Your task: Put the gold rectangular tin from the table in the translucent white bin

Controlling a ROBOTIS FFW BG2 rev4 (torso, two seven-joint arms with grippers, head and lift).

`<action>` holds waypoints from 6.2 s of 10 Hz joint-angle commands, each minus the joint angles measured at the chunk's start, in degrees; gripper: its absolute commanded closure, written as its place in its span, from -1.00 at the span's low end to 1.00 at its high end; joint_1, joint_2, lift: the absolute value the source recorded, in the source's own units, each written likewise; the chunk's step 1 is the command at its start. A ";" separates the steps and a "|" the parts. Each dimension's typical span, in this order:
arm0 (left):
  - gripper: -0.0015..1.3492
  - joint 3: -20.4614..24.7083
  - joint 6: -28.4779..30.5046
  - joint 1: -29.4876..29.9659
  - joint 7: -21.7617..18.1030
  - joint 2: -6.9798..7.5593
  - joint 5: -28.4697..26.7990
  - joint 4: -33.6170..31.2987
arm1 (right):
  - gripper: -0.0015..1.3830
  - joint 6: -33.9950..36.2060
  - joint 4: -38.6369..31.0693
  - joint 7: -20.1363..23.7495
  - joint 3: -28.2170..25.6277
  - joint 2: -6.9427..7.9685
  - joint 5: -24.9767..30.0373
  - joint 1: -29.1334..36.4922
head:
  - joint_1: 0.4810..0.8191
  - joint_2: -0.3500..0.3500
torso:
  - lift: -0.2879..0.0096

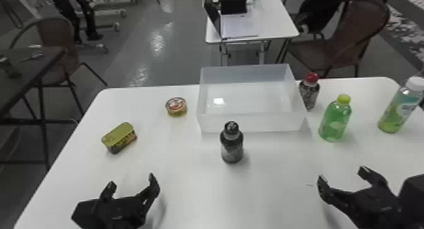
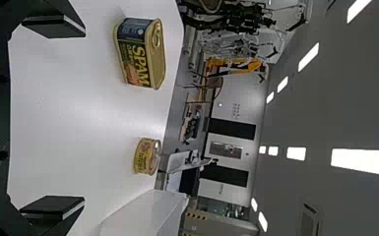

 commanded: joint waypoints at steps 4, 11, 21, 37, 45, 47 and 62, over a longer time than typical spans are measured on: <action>-0.85 22.28 15.03 -15.09 -26.98 -0.15 -23.33 -0.99 | -0.85 0.37 0.09 0.00 0.00 0.00 -0.21 -0.32 | 0.27 0.57 | 0.07; -0.86 20.17 18.72 -29.24 -40.34 6.59 -35.99 8.59 | -0.85 0.64 0.97 0.00 0.79 -0.44 -0.47 -1.90 | 0.27 0.76 | 0.07; -0.83 15.86 17.93 -38.38 -50.97 15.73 -43.73 24.85 | -0.85 0.73 1.85 0.00 1.67 -0.88 -1.44 -2.78 | 0.27 0.69 | 0.07; 0.22 14.11 23.29 -43.57 -54.22 17.84 -35.82 30.30 | -0.85 0.73 3.78 1.59 2.02 0.70 -1.53 -3.31 | 0.27 0.83 | 0.07; 0.22 -7.25 29.62 -54.29 -53.70 12.48 -29.31 25.12 | -0.85 0.73 5.18 1.59 2.55 0.62 -1.62 -4.19 | 0.27 0.24 | 0.07; 0.22 -10.24 27.34 -57.45 -51.85 9.76 -27.03 30.48 | -0.85 0.73 5.45 1.59 2.55 0.62 -1.62 -4.37 | 0.27 0.11 | 0.07; -0.56 5.93 25.40 -48.14 -44.73 4.31 -21.14 22.22 | -0.85 0.64 4.92 1.85 2.46 0.09 -1.97 -4.01 | 0.27 -0.02 | 0.07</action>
